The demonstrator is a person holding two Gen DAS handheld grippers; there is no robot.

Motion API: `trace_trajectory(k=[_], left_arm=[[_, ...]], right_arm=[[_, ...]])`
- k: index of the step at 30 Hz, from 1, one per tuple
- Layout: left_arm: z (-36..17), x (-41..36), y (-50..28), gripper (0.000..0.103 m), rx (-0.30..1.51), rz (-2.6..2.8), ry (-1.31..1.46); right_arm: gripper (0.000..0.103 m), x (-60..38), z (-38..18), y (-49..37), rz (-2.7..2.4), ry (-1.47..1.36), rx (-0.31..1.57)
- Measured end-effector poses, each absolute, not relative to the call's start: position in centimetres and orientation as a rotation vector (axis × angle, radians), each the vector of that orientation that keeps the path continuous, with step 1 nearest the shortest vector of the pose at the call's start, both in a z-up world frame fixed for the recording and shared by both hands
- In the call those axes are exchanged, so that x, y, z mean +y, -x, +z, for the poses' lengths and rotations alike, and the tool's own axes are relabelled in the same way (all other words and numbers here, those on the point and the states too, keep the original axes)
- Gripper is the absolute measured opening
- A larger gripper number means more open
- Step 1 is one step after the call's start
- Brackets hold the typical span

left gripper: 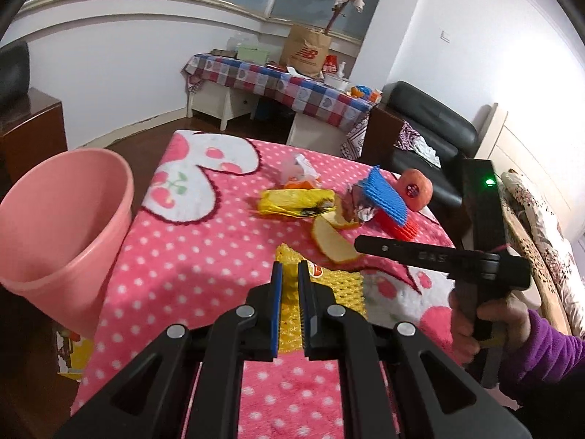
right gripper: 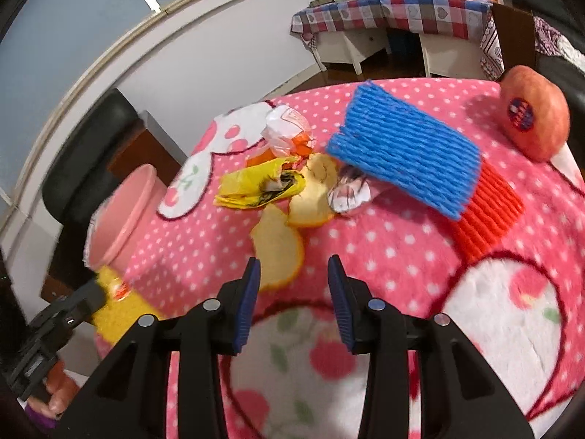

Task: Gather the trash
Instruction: 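Close the right gripper on the orange peel on the tablecloth, then carry the yellow net with the left gripper while the right carries the peel to the bucket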

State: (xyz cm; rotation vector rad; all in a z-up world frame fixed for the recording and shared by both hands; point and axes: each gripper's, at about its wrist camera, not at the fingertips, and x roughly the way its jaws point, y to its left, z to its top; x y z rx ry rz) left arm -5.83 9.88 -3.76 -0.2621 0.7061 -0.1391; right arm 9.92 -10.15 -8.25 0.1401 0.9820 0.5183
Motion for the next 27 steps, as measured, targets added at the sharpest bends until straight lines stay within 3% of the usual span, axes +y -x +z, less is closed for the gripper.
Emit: trace_trajectory(k=[8, 17, 27], left_arm=[[-4.4, 10.9, 5.7, 0.007, 0.713, -0.129, 0.289], [-4.8, 11.8, 5.8, 0.007, 0.713, -0.112, 0.310], [-4.1, 13.6, 6.4, 0.007, 0.677, -0.056, 0.334]], right_arm=[[0.039, -8.3, -9.2, -9.2, 0.509, -0.021, 0.989], [0.008, -7.7, -8.8, -8.2, 0.527, 0.023, 0.962], [0.005, -7.4, -6.9, -7.1, 0.574, 0.003, 0.913]])
